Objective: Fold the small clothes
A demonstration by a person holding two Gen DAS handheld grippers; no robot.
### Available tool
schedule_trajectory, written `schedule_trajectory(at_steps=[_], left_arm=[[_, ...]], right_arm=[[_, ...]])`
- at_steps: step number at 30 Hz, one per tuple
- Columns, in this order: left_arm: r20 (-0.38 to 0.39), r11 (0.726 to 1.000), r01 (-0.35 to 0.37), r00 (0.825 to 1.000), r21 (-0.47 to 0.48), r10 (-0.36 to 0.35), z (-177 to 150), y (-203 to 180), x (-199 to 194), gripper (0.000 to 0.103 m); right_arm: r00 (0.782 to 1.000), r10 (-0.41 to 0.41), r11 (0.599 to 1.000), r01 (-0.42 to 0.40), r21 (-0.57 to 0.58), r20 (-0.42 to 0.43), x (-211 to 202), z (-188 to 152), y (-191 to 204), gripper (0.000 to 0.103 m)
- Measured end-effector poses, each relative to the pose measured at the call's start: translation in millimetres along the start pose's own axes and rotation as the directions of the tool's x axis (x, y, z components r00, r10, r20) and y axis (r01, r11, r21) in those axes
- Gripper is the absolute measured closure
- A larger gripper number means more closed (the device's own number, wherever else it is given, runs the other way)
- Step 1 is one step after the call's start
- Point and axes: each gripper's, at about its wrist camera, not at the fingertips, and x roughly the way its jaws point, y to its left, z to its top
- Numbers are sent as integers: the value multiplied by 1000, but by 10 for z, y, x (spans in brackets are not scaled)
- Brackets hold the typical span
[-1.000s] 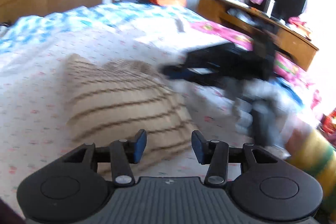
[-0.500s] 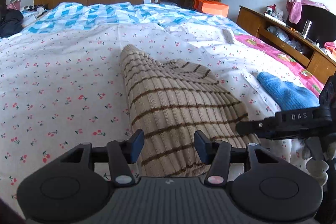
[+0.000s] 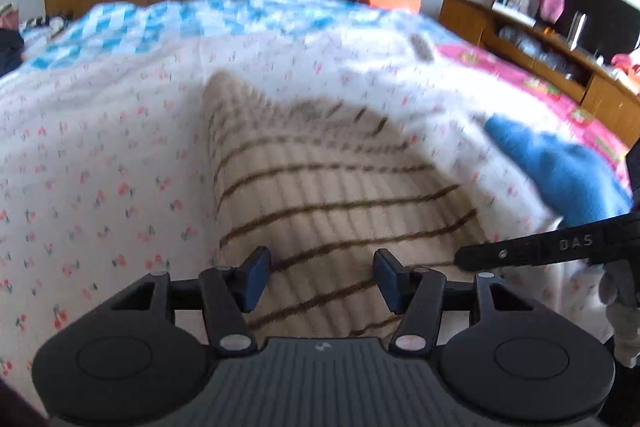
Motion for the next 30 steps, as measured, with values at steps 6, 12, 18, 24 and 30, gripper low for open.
schedule_trajectory(at_steps=[6,12,18,24,30], left_arm=[[-37,999,0,999,54,2,-169,-7,69,42],[-40,999,21,999,32,-20,-133,27,100,41],[-34,999,31,999,27,-30,-153,53,121,41],[-33,999,32,999,27,-31,-140,52,108,41],[21,999,50,999,-20,-49,-36,130,-58,41]], right_arm=[[999,-35,999,35,-8,-23,2,18,-14,91],[999,-43,999,43,-2,5,-183,231,121,84],[987,-50,998,44,43,153,-148,669,164,63],[994,-20,992,6,129,109,654,976,86,63],[985,-23,991,1,132,168,521,883,10,88]])
